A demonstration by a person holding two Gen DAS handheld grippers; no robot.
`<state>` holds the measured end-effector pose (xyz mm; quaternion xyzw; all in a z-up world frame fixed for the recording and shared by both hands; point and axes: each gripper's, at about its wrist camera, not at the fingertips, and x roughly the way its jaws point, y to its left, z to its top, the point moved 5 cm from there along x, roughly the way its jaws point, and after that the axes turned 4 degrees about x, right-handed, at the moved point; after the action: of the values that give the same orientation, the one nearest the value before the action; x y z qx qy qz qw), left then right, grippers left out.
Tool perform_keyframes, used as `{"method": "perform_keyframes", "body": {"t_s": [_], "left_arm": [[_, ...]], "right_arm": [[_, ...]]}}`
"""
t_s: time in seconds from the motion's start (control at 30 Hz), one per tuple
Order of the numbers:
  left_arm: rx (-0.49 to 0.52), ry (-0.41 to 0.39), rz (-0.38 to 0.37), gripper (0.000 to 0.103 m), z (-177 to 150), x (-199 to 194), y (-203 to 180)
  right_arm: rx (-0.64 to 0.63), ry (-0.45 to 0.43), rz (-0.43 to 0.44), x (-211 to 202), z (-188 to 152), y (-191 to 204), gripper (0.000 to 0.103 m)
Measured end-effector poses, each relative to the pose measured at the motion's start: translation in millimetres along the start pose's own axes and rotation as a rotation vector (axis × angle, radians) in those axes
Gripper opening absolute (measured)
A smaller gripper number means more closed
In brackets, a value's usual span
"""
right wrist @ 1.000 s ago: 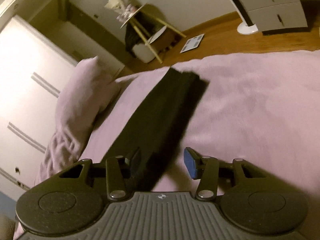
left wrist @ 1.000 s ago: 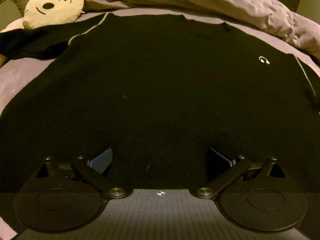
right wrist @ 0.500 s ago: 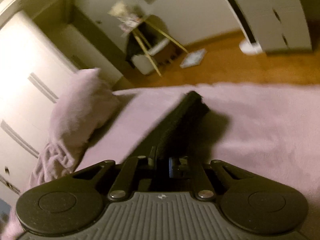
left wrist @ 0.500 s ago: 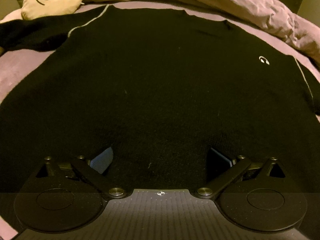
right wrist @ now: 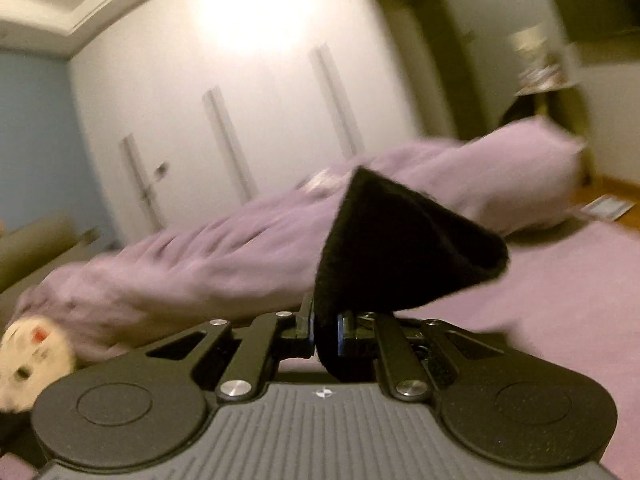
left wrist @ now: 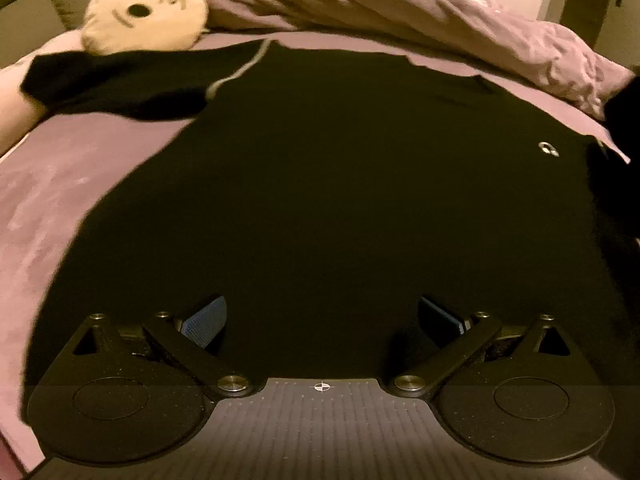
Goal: Fold small clothes
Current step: 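Lift the sleeve with the right gripper and lay it across the body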
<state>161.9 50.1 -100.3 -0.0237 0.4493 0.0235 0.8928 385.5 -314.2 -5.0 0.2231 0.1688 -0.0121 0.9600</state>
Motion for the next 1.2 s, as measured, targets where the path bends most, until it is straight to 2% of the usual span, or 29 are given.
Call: {"method": "perform_keyframes", "body": {"t_s": [0.13, 0.27, 0.37, 0.4, 0.47, 0.6, 0.7, 0.8, 0.97, 1.2], "left_arm": [[-0.004, -0.022, 0.007, 0.103, -5, -8, 30], [-0.037, -0.026, 0.041, 0.103, -6, -9, 61], [-0.078, -0.033, 0.039, 0.103, -1, -7, 76], [-0.085, -0.034, 0.032, 0.103, 3, -5, 78], [-0.085, -0.045, 0.02, 0.103, 10, -3, 75], [-0.05, -0.057, -0.002, 0.103, 24, 8, 54], [-0.034, -0.038, -0.013, 0.103, 36, 23, 37], [-0.046, -0.009, -0.041, 0.103, 41, 32, 24], [-0.021, -0.022, -0.016, 0.103, 47, 30, 12], [-0.038, -0.009, 0.018, 0.103, 45, 33, 27]], "right_arm": [[-0.031, 0.106, 0.06, 36, -70, 74, 0.009], [-0.058, 0.15, 0.04, 62, -115, 112, 0.009], [-0.09, 0.215, 0.037, 83, -134, 134, 0.022], [-0.075, 0.255, 0.049, 84, -138, 132, 0.024], [-0.017, 0.275, 0.088, 74, -140, 118, 0.027], [0.137, 0.22, 0.137, 17, -136, 69, 0.041], [0.14, 0.181, 0.053, -13, -138, 26, 0.041], [0.148, 0.214, 0.013, -18, -141, -1, 0.041], [0.169, 0.216, 0.023, -12, -137, -8, 0.041], [0.122, 0.229, 0.005, -7, -141, 2, 0.043]]}}
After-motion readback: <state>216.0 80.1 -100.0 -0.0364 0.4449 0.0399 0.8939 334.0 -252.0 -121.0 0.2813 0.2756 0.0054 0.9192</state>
